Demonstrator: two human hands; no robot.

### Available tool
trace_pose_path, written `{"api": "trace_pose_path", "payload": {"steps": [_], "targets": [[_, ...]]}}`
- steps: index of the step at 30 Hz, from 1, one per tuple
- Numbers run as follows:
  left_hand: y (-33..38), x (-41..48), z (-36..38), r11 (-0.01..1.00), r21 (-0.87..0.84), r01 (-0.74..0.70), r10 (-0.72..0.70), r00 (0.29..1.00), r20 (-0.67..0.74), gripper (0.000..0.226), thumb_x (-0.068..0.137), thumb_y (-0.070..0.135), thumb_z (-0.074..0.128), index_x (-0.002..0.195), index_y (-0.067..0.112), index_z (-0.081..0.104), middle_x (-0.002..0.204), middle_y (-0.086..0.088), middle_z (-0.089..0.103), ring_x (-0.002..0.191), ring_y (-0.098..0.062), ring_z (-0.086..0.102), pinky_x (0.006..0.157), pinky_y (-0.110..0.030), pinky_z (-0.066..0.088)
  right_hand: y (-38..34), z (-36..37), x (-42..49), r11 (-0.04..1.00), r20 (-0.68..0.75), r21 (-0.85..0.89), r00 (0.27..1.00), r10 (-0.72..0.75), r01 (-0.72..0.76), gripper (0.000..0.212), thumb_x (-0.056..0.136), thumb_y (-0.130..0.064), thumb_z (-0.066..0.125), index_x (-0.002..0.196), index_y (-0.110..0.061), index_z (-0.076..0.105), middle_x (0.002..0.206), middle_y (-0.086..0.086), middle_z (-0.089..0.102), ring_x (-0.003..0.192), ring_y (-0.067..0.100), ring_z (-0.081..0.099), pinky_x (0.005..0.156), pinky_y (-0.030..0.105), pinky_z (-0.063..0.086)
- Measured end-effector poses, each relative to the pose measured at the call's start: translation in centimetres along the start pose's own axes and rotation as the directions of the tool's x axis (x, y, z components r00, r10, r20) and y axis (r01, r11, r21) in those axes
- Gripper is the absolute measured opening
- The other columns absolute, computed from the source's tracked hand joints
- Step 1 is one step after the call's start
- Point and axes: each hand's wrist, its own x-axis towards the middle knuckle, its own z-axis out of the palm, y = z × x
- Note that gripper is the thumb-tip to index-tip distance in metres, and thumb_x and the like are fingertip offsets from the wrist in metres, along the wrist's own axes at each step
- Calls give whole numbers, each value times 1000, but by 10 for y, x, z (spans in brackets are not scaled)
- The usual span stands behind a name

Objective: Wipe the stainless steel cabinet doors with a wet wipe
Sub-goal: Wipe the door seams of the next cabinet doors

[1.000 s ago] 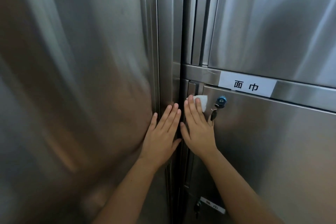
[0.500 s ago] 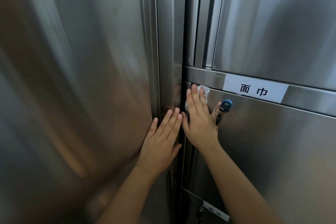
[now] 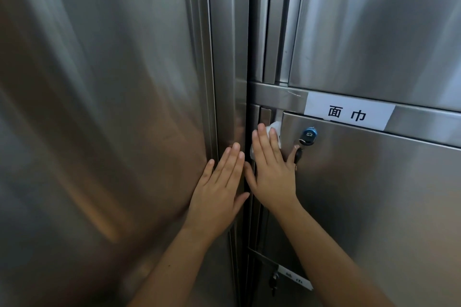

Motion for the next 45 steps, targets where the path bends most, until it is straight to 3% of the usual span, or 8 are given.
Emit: {"api": "trace_pose_path", "payload": {"steps": [4,11,13,17,20,29,37,45], "targets": [[0,-1,1,1000,-30,8,-8,1000,-13,80,75,41,63,137,1,32,145,-16,31,131,-28,38,101,-51,30,3,0,11,999,-19,36,1000,-10,11,62,90,-38,36,143,-8,29,151,6,19,140,23,19,106,49,-6],[-1,-2,1,1000,-22,9,-8,999,34,73,84,45,50,138,1,31,146,-17,30,132,-27,36,101,-49,32,4,16,-15,997,58,46,997,-59,57,71,85,-34,58,142,-6,28,150,11,22,137,30,28,104,55,11],[-1,-4,1,1000,-15,8,-7,999,51,74,81,45,52,138,1,31,145,-17,31,131,-27,37,101,-49,34,2,15,-19,997,59,45,996,-62,60,66,87,-35,54,142,-6,29,150,11,23,136,30,28,103,55,12],[0,-5,1,1000,-20,5,-3,999,53,78,77,43,60,137,1,31,145,-16,30,130,-27,39,101,-49,33,3,6,-2,996,8,75,999,-48,47,68,88,-35,57,143,-6,29,151,7,17,138,27,19,102,56,-4],[1,-5,0,1000,-26,7,-6,999,42,84,73,41,71,137,1,33,145,-16,31,129,-28,41,100,-50,33,5,-3,20,993,-2,113,999,-41,41,65,91,-38,39,145,-7,19,152,6,10,141,23,12,108,55,-11],[-2,-7,2,1000,3,-6,6,998,65,76,77,43,58,136,0,35,144,-17,34,130,-27,39,101,-49,32,8,8,-16,991,155,16,979,-134,133,79,77,-35,70,138,1,37,149,18,22,135,34,32,102,54,14],[-1,-7,4,1000,21,-12,11,999,38,82,71,41,71,134,-1,40,142,-17,38,128,-27,43,100,-49,32,10,-2,3,989,110,16,983,-147,146,77,83,-36,63,141,1,30,150,17,15,137,35,23,103,56,-2],[-2,-8,6,1000,29,-3,1,998,58,68,86,46,34,137,1,34,145,-17,34,132,-25,37,105,-45,29,10,8,-24,983,209,45,960,-185,179,80,77,-39,70,137,3,37,148,19,20,133,36,33,101,55,14]]}}
